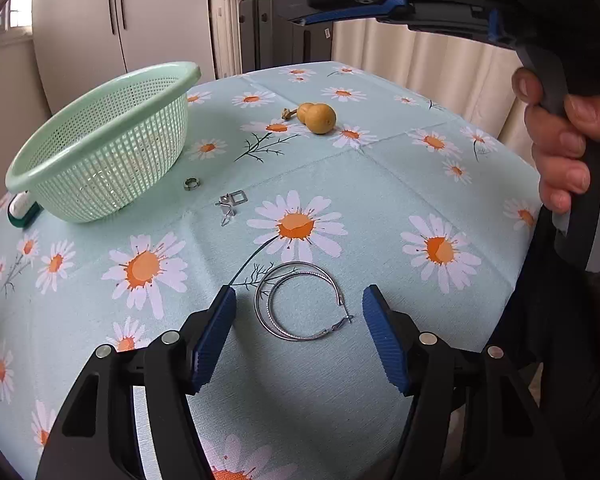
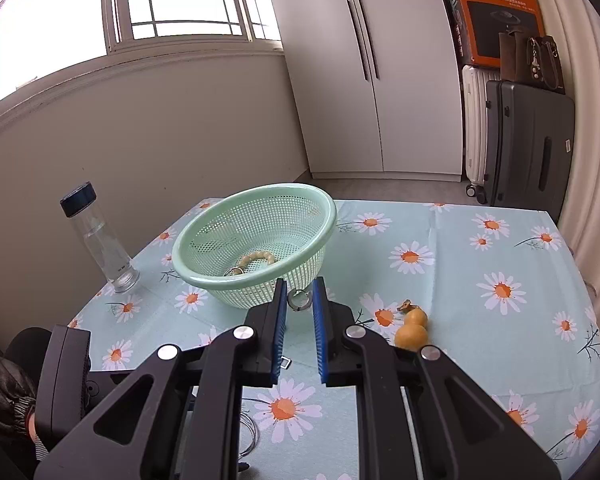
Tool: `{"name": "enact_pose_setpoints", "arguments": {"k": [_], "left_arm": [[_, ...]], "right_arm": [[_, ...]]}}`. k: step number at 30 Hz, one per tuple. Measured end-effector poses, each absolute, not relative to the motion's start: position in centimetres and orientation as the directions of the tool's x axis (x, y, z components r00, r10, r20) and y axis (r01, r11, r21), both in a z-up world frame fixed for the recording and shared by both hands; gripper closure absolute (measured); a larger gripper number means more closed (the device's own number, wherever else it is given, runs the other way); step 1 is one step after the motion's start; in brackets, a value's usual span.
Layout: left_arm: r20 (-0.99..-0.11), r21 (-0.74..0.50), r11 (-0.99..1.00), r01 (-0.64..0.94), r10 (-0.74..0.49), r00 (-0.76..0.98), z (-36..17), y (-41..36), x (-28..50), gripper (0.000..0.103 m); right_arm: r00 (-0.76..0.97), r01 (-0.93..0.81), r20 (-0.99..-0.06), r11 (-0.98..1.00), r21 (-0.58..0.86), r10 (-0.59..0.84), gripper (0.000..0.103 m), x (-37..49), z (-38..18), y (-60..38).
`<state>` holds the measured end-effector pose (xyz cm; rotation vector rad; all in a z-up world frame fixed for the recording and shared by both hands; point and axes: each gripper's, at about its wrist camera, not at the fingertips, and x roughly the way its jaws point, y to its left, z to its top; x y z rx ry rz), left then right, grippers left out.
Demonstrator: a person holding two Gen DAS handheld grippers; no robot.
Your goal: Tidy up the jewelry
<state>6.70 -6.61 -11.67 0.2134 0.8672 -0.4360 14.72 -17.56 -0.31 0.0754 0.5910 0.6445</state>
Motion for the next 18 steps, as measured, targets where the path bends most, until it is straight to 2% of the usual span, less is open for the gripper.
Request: {"name": "enact_pose_setpoints", "arguments": {"k": [3, 6, 11, 12, 13, 14, 18], "left_arm": [[-0.775, -0.005, 0.897, 0.443, -0.283, 0.565, -11.8, -6.4, 6.9, 0.042], [-0.776, -0.005, 0.899, 0.439, -0.28, 0.565, -11.7, -6.2, 7.0, 0.058], [-0.783, -0.021, 0.9, 0.436, -0.286, 0.553, -11.5, -6.0, 7.2, 0.059], [-0.778, -0.023, 0.899, 0.437, -0.291, 0.558, -11.2, -6.0, 7.1, 0.066], [-0.777, -0.019, 0.899, 0.438, -0.289, 0.559, -11.0, -6.0, 7.1, 0.091], [-0.782, -0.02, 0.898, 0.439, -0.288, 0.553, -10.8, -6.0, 7.2, 0.099], [-0.774, -0.036, 0.911, 0.412, -0.286, 0.565, -10.4, -5.0, 7.3, 0.096]], "right_arm": [[0.639, -0.546, -0.497, 0.802, 0.245, 0.587, 0.088, 14.7, -0.3, -17.6], [0.64, -0.547, -0.498, 0.802, 0.24, 0.585, 0.088, 14.6, -0.2, -17.5], [0.643, -0.547, -0.5, 0.805, 0.23, 0.58, 0.088, 14.5, -0.1, -17.4], [0.644, -0.546, -0.501, 0.806, 0.23, 0.579, 0.088, 14.5, -0.1, -17.4], [0.644, -0.544, -0.502, 0.807, 0.229, 0.577, 0.088, 14.5, -0.1, -17.4], [0.644, -0.545, -0.503, 0.808, 0.227, 0.576, 0.088, 14.5, -0.1, -17.4], [0.649, -0.551, -0.5, 0.808, 0.209, 0.573, 0.088, 14.3, 0.2, -17.0]]}}
